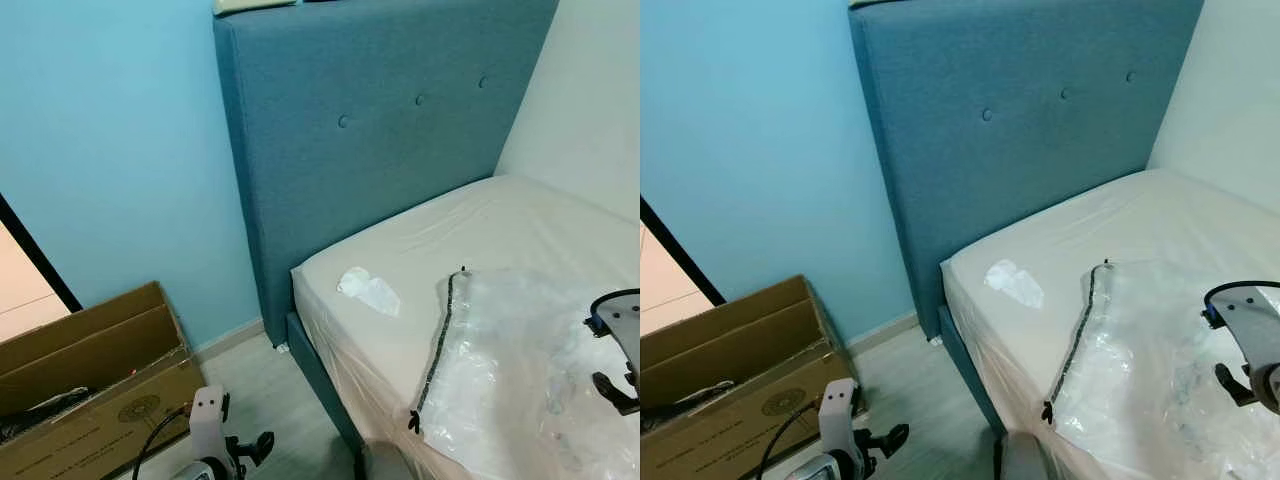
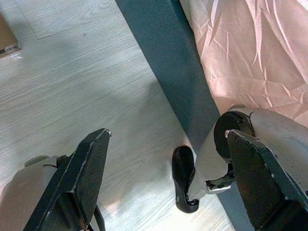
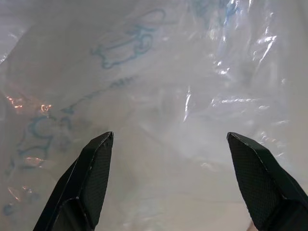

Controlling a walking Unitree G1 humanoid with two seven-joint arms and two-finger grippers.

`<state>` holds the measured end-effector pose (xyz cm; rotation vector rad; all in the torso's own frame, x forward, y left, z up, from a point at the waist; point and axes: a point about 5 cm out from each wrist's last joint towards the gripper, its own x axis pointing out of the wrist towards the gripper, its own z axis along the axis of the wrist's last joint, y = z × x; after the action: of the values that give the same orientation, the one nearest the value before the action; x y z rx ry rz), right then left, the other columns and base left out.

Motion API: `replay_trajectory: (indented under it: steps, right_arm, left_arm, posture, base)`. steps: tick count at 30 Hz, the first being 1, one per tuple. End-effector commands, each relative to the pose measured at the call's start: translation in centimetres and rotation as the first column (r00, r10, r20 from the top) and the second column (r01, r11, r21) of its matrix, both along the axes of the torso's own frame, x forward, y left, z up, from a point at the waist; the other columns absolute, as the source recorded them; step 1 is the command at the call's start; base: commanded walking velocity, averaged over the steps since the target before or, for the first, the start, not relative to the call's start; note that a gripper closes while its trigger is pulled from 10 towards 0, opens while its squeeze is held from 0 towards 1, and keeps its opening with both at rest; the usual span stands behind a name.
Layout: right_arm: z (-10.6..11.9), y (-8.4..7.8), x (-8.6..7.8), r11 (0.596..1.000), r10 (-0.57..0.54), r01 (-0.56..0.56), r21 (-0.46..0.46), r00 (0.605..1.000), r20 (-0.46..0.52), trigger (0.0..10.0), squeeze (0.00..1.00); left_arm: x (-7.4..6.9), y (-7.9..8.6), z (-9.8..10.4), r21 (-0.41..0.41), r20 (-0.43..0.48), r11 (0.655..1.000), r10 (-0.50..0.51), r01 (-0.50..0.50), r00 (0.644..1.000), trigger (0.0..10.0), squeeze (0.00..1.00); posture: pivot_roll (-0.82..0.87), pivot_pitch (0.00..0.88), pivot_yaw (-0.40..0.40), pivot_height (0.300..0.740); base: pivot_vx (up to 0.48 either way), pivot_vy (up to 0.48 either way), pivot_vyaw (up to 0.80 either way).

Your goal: Clean up the room

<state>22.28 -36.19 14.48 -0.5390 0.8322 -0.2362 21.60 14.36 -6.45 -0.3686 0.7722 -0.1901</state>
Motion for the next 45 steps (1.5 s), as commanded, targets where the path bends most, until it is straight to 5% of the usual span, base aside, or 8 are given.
replay_trajectory:
  steps: [1,10,18,20,28,39,41,45]
  right_arm:
    - [-1.0,0.4,-0.2,0.999,-0.019,0.02,0.034,0.999,-0.029,10.0,0.0]
    - [-0.9,1.0,0.5,0.989,-0.057,0.046,0.141,0.995,0.078,10.0,0.0]
    - [-3.6,4.0,0.8,0.941,-0.011,-0.001,0.338,0.999,0.034,10.0,0.0]
    - [-6.3,9.0,0.5,0.837,0.149,-0.118,0.534,0.989,-0.016,10.0,0.0]
    - [-8.3,13.3,1.2,0.753,0.22,-0.186,0.631,0.975,0.025,10.0,0.0]
    - [-9.4,15.6,2.8,0.794,0.323,-0.311,0.522,0.944,0.07,10.0,0.0]
    - [-10.0,15.4,3.3,0.867,0.364,-0.352,0.353,0.931,0.034,10.0,0.0]
    - [-10.5,14.9,3.6,0.903,0.376,-0.365,0.226,0.927,-0.003,10.0,0.0]
  left_arm:
    - [-0.4,-0.2,-0.2,-0.005,-0.012,1.0,-0.009,0.009,1.0,10.0,0.0]
    - [-0.3,0.0,-0.2,-0.002,-0.01,1.0,-0.009,0.009,1.0,10.0,0.0]
    - [-0.4,0.1,-0.2,0.001,-0.015,1.0,-0.013,0.013,1.0,10.0,0.0]
    - [-0.4,0.0,-0.3,0.004,-0.017,1.0,-0.022,0.022,1.0,10.0,0.0]
    - [-0.4,0.0,-0.3,0.009,-0.018,1.0,-0.029,0.029,0.999,10.0,0.0]
    - [-0.4,0.2,-0.3,0.017,-0.019,0.999,-0.036,0.036,0.999,10.0,0.0]
    - [-0.5,0.2,-0.3,0.019,-0.02,0.999,-0.034,0.035,0.999,10.0,0.0]
    - [-0.5,0.3,-0.3,0.018,-0.019,0.999,-0.027,0.027,0.999,10.0,0.0]
  posture:
    - [-0.2,0.0,0.017,0.565]
    - [-0.2,0.0,0.017,0.565]
    - [-0.2,0.0,0.023,0.565]
    - [-0.2,0.0,0.024,0.565]
    - [-0.2,0.0,0.03,0.565]
    - [-0.18,0.0,0.025,0.565]
    - [-0.17,0.0,0.021,0.565]
    - [-0.17,0.0,0.02,0.565]
  base:
    - [0.0,0.0,0.0]
    - [0.0,0.0,0.0]
    - [0.0,0.0,0.0]
    - [0.0,0.0,0.0]
    - [0.0,0.0,0.0]
    - [0.0,0.0,0.0]
    - [0.0,0.0,0.0]
    - [0.0,0.0,0.0]
